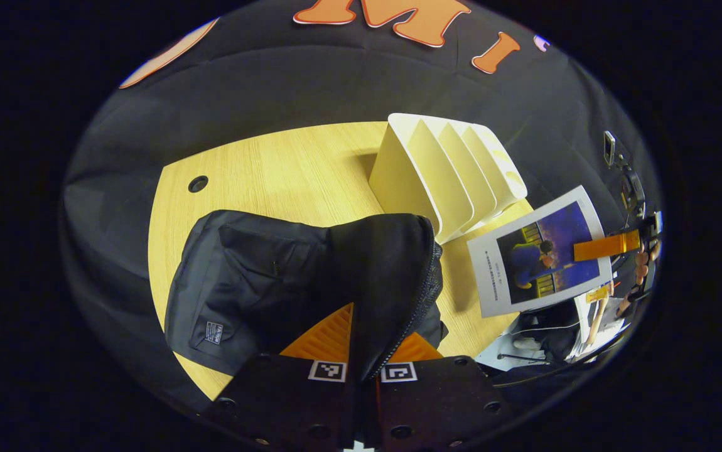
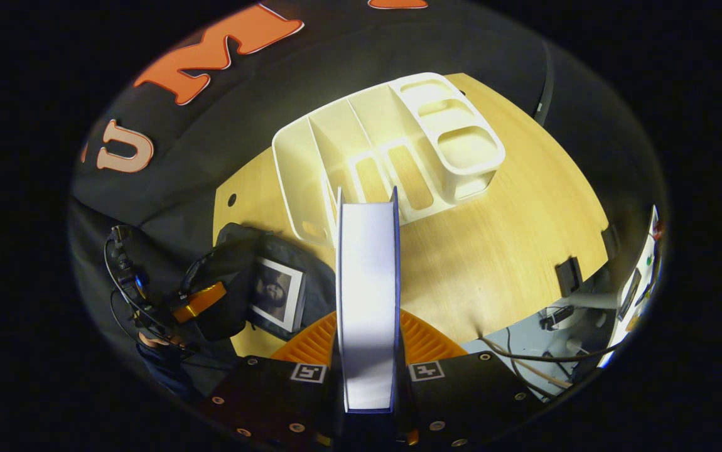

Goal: Open the schoolbag, grab two books from the bookshelf and put them into the schoolbag.

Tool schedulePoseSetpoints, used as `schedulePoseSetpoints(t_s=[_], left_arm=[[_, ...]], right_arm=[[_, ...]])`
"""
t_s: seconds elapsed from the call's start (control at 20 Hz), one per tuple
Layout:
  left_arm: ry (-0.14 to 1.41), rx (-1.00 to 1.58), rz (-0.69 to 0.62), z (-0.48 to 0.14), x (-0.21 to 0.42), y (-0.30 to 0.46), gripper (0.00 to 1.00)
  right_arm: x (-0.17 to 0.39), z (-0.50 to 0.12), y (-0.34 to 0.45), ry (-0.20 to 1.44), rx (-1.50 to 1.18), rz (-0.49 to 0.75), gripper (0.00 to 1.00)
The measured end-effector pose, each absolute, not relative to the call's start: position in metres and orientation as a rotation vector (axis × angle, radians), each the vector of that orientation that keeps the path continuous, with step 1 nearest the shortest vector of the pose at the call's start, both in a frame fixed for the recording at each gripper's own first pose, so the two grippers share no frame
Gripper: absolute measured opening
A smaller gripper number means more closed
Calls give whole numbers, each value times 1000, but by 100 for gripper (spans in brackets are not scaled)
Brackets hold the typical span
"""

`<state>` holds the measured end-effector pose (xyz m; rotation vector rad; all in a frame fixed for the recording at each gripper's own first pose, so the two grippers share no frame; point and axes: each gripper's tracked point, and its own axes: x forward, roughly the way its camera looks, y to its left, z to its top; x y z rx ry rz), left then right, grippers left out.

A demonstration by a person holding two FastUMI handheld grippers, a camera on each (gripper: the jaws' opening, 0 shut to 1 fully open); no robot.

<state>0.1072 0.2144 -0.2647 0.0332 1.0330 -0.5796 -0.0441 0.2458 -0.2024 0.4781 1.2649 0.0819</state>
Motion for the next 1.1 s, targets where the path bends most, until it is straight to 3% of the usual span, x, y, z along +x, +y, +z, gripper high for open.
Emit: schedulePoseSetpoints(t_s=[0.55,1.1], left_arm=[[1010,78,-620,-249,108,216,6],[1010,44,-631,-240,112,217,6]], right_arm=[[-74,-194,307,1160,668,253,33],[-69,-236,387,1126,914,400,32]])
